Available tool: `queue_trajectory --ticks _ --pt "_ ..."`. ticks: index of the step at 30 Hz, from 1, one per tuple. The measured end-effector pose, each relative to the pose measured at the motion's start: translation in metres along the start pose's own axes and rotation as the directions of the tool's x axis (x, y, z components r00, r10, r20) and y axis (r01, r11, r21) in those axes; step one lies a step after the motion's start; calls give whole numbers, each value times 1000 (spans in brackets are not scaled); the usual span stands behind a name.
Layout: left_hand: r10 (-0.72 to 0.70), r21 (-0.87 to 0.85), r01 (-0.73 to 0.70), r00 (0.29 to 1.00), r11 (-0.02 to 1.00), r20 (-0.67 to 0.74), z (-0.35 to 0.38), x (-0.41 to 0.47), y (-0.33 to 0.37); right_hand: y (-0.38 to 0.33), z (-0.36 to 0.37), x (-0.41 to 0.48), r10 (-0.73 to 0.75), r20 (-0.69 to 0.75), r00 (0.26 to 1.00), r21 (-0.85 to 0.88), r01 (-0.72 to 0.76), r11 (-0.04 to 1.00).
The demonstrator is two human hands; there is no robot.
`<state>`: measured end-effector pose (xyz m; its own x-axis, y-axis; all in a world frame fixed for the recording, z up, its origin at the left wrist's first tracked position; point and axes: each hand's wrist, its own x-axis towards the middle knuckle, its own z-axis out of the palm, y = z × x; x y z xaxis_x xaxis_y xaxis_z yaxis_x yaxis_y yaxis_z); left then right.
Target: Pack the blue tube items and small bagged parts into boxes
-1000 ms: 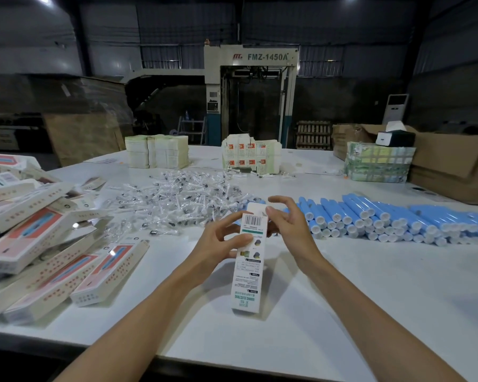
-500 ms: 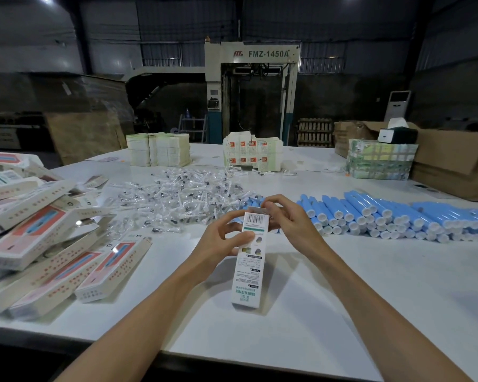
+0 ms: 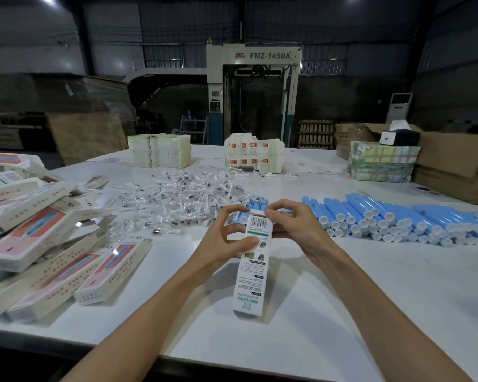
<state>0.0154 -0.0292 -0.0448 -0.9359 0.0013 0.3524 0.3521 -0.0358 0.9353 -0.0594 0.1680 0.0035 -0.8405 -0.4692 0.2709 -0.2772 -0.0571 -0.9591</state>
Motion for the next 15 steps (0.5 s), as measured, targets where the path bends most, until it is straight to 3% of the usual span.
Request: queue_trajectory --ticks 15 --pt "-13 44 12 999 999 35 1 -1 1 -7 -18 -2 38 138 990 16 -41 999"
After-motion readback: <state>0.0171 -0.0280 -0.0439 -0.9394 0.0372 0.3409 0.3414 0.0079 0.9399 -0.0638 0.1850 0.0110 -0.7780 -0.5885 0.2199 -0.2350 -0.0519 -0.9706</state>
